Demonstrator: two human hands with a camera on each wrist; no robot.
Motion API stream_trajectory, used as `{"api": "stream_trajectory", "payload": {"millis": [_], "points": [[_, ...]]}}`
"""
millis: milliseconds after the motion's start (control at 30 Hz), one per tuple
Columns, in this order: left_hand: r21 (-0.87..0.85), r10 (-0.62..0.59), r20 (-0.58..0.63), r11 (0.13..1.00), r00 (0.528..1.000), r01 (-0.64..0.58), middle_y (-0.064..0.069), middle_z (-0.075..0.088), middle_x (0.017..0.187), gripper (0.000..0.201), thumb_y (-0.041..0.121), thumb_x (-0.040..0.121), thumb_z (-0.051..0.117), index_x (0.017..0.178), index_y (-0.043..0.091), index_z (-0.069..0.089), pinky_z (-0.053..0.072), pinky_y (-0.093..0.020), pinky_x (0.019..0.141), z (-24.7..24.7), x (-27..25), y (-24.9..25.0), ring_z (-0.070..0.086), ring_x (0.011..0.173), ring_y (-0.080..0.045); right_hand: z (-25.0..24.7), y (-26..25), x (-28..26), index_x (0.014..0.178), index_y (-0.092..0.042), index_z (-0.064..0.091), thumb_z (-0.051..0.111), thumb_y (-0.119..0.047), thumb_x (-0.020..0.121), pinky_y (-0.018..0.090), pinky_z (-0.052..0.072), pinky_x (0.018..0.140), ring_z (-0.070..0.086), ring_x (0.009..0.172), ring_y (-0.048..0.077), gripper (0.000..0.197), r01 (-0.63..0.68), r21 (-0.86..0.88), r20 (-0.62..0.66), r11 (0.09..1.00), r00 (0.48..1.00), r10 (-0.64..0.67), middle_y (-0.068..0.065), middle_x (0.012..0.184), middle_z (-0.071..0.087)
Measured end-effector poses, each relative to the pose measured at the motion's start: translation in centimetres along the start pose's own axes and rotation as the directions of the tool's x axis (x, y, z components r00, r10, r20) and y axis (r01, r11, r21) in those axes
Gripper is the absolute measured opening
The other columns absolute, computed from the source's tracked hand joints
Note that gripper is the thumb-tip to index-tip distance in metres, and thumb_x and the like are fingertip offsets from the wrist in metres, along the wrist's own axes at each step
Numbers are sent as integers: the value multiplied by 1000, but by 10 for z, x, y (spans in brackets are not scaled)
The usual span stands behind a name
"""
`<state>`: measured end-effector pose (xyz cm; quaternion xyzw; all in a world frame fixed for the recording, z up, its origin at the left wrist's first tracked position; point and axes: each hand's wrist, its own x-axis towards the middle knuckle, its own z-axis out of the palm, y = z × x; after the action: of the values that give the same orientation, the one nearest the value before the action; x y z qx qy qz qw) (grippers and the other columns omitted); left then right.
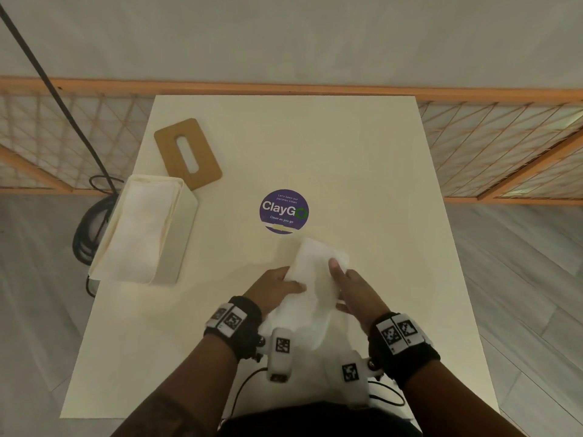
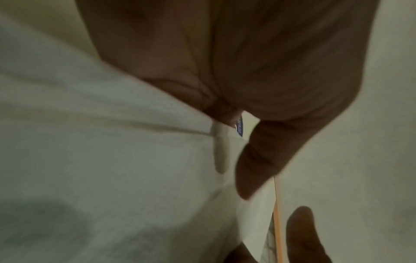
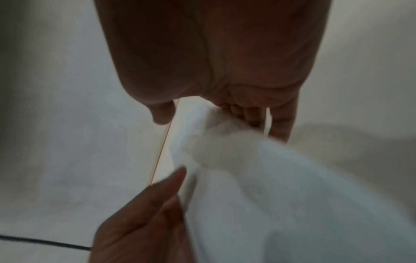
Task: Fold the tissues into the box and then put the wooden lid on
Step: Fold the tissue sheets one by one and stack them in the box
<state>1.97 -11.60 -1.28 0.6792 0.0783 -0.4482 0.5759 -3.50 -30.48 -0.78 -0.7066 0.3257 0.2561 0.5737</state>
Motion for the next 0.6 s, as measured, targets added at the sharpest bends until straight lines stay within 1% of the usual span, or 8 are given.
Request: {"api": "stream_trajectory", "payload": {"millis": [67, 100, 167, 267, 367, 433, 500, 600], "points": [[-284, 6, 93, 959, 996, 21, -17, 71, 122, 47, 15, 84, 76, 129, 11, 65, 49, -57, 104, 2, -7, -2, 66, 115, -41, 14, -7, -3, 126, -25, 60, 57, -89, 70, 43, 60, 89, 72, 104, 21, 86, -4, 223, 99, 975, 995, -18, 0, 117, 74], [-335, 4, 99, 942, 995, 29, -19, 70, 124, 52, 14, 83, 77, 132, 10, 61, 49, -59, 104, 5, -9, -2, 66, 116, -42, 18, -10, -3, 126, -24, 61, 62, -85, 69, 46, 60, 90, 73, 104, 22, 84, 12, 247, 89, 969, 995, -35, 1, 118, 74], [-385, -11, 39, 922, 999, 25, -19, 67, 128, 68, 16, 75, 82, 137, 9, 53, 50, -60, 102, 9, -10, -4, 66, 116, -41, 25, -11, -2, 123, -20, 61, 71, -78, 62, 51, 60, 90, 73, 102, 24, 85, 40, 276, -24, 960, 999, -35, 4, 116, 74], [-292, -60, -84, 956, 995, 33, -14, 63, 130, 85, 21, 64, 86, 137, 17, 43, 53, -58, 99, 13, -8, -10, 65, 116, -37, 35, -8, -2, 130, -16, 55, 77, -62, 57, 53, 60, 89, 72, 103, 28, 89, 27, 330, -61, 944, 998, -7, 6, 118, 71], [-233, -44, -219, 972, 975, -8, -13, 65, 125, 74, 14, 71, 78, 133, 31, 42, 54, -59, 96, 9, -6, -18, 66, 110, -36, 38, -10, -6, 144, -24, 34, 75, -35, 78, 55, 56, 95, 67, 108, 29, 79, 52, 268, -104, 962, 994, -25, 7, 121, 66], [-220, -32, -214, 975, 976, -16, -11, 61, 131, 76, 12, 77, 75, 138, 33, 35, 53, -59, 97, 6, -6, -22, 64, 112, -35, 40, -9, -5, 144, -33, 17, 67, -12, 90, 54, 55, 96, 66, 107, 30, 77, 44, 216, -69, 975, 997, -30, 8, 117, 64], [-161, -23, -143, 987, 989, -1, -7, 55, 138, 94, 20, 71, 74, 147, 37, 22, 52, -56, 100, 6, -11, -21, 61, 118, -33, 48, -9, -8, 145, -38, 6, 61, 1, 91, 55, 55, 95, 65, 106, 30, 86, 43, 188, -4, 981, 999, -43, 11, 119, 62], [5, 50, -118, 999, 992, -50, -3, 50, 142, 107, 19, 71, 72, 151, 40, 3, 50, -50, 105, 4, -29, -6, 57, 121, -28, 58, -20, -16, 145, -40, 7, 49, 9, 87, 53, 58, 89, 67, 98, 31, 87, 142, 116, -21, 983, 990, -141, 11, 113, 63]]}}
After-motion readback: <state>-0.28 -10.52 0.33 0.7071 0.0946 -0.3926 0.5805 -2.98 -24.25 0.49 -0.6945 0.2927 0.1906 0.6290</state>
